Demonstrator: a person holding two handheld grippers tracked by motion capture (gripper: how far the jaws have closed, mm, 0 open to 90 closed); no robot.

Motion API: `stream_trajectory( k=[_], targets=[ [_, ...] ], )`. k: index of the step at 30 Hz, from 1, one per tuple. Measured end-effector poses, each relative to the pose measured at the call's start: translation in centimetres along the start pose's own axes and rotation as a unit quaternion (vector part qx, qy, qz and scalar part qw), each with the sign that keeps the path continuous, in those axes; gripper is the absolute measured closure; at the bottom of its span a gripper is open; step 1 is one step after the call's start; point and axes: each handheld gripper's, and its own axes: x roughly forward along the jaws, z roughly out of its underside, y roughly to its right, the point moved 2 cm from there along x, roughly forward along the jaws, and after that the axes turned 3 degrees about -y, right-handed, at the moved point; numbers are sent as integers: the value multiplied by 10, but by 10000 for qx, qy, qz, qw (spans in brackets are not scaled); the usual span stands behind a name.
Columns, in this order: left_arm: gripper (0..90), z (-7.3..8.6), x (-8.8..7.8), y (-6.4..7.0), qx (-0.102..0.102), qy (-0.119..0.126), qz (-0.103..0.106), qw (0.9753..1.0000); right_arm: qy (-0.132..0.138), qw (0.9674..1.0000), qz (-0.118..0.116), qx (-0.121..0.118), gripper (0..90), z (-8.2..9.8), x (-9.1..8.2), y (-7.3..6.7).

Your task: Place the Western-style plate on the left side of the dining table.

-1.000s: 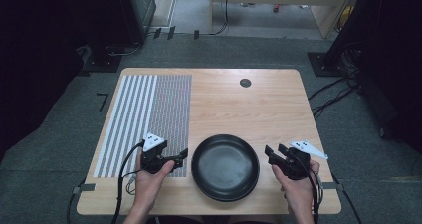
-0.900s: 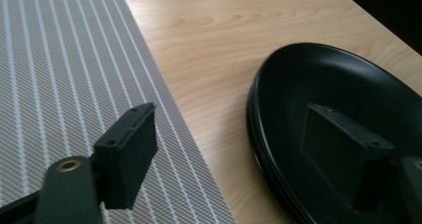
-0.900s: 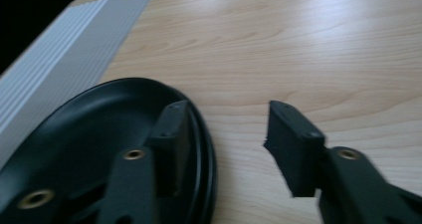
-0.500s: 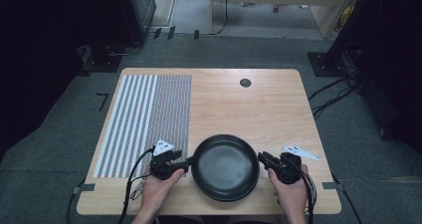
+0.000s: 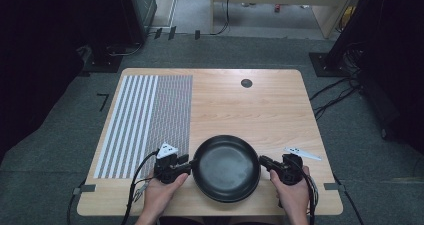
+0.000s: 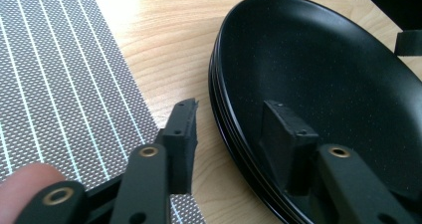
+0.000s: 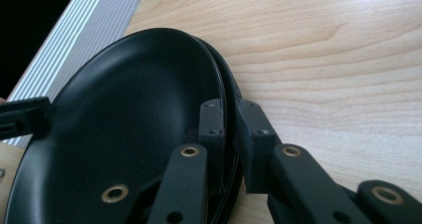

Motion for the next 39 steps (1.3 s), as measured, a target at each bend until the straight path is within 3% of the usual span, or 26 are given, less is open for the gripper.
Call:
stream_trajectory(
  k=[9,15,28,33,39],
  targets=[
    [667,2,1,2,99,-78,74,9999,-93,9992,-239,312,843,3,3,4],
    [675,2,2,2,84,-130,128,9998,-148,9988,-300,344,847,4,5,4],
    [712,2,2,4,3,-187,199,9996,-161,9974,-384,596,863,5,5,7],
    [728,3,2,0,-178,-163,333,9992,-78,9967,-431,682,867,6,5,8],
    [732,3,2,-2,-230,-189,407,9987,20,9969,-345,712,869,8,5,6]
  ],
)
